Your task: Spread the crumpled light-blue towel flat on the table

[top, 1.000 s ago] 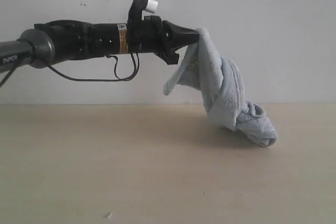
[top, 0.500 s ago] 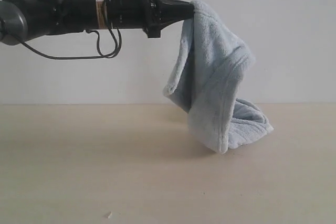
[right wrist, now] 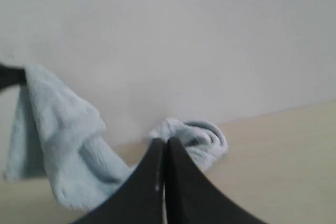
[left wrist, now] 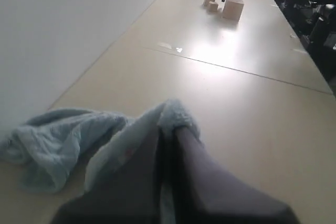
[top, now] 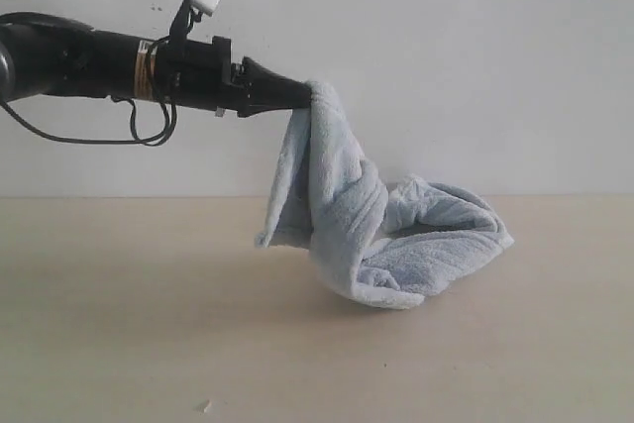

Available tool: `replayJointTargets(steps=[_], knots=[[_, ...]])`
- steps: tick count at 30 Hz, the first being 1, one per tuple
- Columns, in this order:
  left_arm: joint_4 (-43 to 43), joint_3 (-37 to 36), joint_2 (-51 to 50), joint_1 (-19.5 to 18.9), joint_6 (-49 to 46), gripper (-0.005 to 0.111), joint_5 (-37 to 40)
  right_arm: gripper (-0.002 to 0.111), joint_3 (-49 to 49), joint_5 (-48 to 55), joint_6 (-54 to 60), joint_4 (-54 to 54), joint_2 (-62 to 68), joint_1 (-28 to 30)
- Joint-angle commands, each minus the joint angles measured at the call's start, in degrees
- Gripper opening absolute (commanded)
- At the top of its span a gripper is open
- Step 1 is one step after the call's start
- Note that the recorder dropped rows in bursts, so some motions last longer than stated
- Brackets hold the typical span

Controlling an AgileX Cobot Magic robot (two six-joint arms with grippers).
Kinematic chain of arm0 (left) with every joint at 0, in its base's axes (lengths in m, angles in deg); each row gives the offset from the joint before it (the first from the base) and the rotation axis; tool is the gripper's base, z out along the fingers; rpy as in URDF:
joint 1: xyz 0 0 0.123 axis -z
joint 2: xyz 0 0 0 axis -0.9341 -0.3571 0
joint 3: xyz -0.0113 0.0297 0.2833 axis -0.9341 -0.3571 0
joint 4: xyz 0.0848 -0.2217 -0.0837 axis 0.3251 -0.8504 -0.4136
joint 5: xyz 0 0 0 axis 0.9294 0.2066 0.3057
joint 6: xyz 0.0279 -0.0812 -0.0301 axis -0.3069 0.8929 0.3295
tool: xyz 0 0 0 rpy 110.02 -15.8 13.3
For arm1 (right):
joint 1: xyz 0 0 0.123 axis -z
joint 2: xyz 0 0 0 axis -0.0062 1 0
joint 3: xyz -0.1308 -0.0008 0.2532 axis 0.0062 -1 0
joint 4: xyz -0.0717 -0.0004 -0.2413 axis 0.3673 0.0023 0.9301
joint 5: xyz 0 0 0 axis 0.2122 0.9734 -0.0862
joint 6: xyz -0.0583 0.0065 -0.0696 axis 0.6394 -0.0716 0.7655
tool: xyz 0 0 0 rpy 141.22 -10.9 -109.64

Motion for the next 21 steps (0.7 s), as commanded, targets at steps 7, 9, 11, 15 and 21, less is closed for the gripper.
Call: replayJointTargets(steps=[7,9,11,15,21], knots=[[0.0,-11.9,-0.3,-3.7,3.6,0.004,2.5,0.0,6.7,-29.4,-7.7,3.6,9.6,-0.1],[0.0,-13.7,-0.3,-3.9,3.1,0.004,2.5,0.0,10.9,-30.4,-7.7,8.7,17.2,-0.1],[0.0,-14.8,-0.3,-4.2,2.1,0.004,2.5,0.0,16.5,-30.4,-7.8,17.8,27.4,-0.1],[0.0,-15.9,-0.3,-5.6,1.9,0.004,2.3,0.0,30.4,-15.1,-20.7,39.2,49.2,-0.1],[0.0,-16.0,-0.3,-9.9,1.9,0.004,10.9,0.0,47.4,18.7,-26.1,40.3,79.9,-0.2]])
